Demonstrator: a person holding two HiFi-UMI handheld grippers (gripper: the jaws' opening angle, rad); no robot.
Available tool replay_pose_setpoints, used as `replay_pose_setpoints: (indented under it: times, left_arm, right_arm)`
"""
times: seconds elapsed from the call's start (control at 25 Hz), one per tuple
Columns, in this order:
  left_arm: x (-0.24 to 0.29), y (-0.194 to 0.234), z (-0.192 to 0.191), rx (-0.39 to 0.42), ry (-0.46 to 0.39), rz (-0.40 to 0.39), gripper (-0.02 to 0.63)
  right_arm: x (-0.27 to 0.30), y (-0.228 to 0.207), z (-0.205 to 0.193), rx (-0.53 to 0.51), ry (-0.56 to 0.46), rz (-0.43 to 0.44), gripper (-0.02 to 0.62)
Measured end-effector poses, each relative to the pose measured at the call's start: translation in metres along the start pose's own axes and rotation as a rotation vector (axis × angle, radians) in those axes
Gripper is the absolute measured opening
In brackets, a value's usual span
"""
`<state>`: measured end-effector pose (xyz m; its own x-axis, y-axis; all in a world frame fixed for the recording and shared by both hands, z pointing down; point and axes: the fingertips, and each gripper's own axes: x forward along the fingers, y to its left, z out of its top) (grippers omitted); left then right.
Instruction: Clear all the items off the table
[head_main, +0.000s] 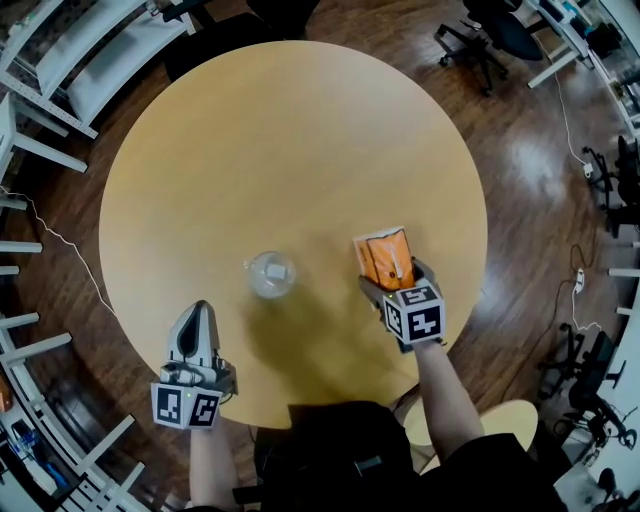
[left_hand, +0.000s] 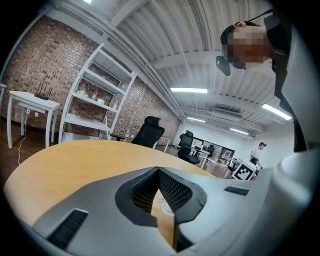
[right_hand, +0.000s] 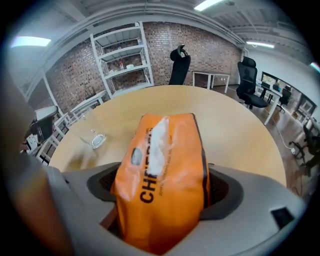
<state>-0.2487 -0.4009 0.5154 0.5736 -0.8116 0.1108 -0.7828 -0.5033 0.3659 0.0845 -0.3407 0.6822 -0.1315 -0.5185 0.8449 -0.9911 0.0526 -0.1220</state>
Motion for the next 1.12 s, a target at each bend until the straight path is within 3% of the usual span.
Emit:
replay_pose_setpoints:
  times: [0.28, 0.56, 0.84, 1.12]
  left_arm:
    - [-0.016, -0.008, 0.02, 0.017, -0.045, -0.048, -0.008]
    - [-0.037, -0.04, 0.034, 0.023, -0.074, -0.186, -0.008]
    - [-0.027, -0.102, 0.052, 0.031, -0.082, -0.487, -0.008]
    - [-0.025, -0.198, 0.029, 0.03, -0.016, -0.76, -0.008]
  right_arm:
    - [-0.034, 0.012, 0.014, 0.023, -0.092, -0.021, 0.445]
    - [-0.1, 0.025, 0.011, 0.09, -0.201, -0.093, 0.445]
    - [-0.187, 0.017, -0.038, 0.272, -0.323, -0.281, 0.445]
    - [-0.28, -0.016, -0.143, 0.492, -0.399, -0.491, 0.445]
